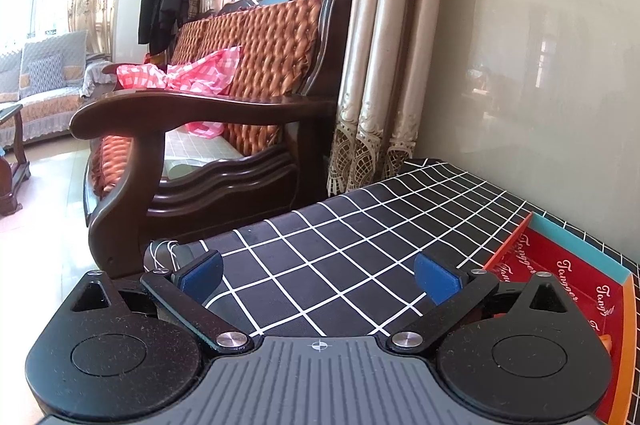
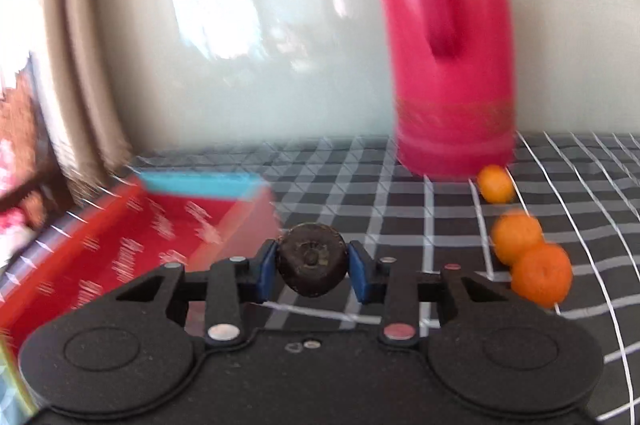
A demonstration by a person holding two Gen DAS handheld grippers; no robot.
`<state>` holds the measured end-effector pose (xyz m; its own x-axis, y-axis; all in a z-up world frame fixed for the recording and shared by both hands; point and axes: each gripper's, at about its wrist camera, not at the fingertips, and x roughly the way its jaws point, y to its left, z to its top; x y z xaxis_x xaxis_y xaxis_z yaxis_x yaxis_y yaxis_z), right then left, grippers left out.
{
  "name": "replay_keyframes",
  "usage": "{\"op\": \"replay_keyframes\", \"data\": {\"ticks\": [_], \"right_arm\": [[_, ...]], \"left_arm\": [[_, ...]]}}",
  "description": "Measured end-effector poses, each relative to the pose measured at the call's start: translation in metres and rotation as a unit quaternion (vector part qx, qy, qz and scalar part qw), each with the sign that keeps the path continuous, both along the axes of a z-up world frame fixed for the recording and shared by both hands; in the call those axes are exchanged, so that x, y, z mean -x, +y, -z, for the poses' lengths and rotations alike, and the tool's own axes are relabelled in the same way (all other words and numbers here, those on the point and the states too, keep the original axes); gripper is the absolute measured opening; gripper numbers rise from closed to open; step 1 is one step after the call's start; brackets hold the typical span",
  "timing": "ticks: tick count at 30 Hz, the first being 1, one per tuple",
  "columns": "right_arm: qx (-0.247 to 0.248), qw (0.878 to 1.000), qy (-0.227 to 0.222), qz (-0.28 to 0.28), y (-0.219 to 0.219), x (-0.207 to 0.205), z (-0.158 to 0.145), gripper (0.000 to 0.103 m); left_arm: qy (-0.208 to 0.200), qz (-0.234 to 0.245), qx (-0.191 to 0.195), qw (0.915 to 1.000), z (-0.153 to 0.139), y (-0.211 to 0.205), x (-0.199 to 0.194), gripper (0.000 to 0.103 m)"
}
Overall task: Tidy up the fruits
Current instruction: 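Carry the dark brown fruit with the right tool into the box and release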
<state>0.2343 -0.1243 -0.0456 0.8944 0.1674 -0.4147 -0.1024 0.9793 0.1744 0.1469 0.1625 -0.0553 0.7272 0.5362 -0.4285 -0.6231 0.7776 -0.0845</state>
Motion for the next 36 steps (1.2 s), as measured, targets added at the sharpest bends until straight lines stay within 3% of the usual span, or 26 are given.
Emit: {"op": "replay_keyframes", "data": {"ticks": [4,8,12,16,18,22,24,28,30,36], "right_arm": [[-0.009,0.996,-0.027,-0.083,0.026,0.017,-0.014,0.029],[0.008,0.99,-0.006,-0.143,0.056,0.022,-0.005,0.029],[0.031,0.987,0.016,-0.159,0.072,0.024,0.007,0.03],[0.034,0.989,0.013,-0.146,0.071,0.021,0.007,0.041],[0.021,0.991,0.002,-0.135,0.065,0.026,0.001,0.057],[0.005,0.994,-0.021,-0.108,0.049,0.032,-0.01,0.062],[0.005,0.996,-0.033,-0.086,0.039,0.037,-0.016,0.072],[0.027,0.997,-0.062,-0.03,0.02,0.046,-0.026,0.081],[0.038,0.996,-0.076,0.004,0.012,0.051,-0.029,0.094],[0.084,0.986,-0.09,0.108,-0.016,0.064,-0.029,0.097]], "left_arm": [[0.0,0.001,-0.007,1.0,0.0,-0.002,0.001,0.101],[0.001,0.0,-0.009,1.0,0.0,-0.001,0.001,0.101],[0.002,0.001,-0.012,0.9999,0.0,-0.001,0.001,0.101],[0.001,0.0,-0.01,1.0,0.0,0.0,0.001,0.101],[0.001,0.001,-0.009,1.0,0.0,0.0,0.001,0.101],[0.001,0.004,-0.013,0.9999,-0.001,-0.003,0.001,0.101],[0.002,0.008,-0.016,0.9998,-0.001,-0.007,0.0,0.101],[0.0,0.027,-0.02,0.9994,-0.003,-0.017,-0.001,0.101],[0.001,0.042,-0.027,0.9987,-0.004,-0.026,-0.002,0.101],[-0.014,0.1,-0.058,0.9932,-0.01,-0.063,-0.003,0.101]]}}
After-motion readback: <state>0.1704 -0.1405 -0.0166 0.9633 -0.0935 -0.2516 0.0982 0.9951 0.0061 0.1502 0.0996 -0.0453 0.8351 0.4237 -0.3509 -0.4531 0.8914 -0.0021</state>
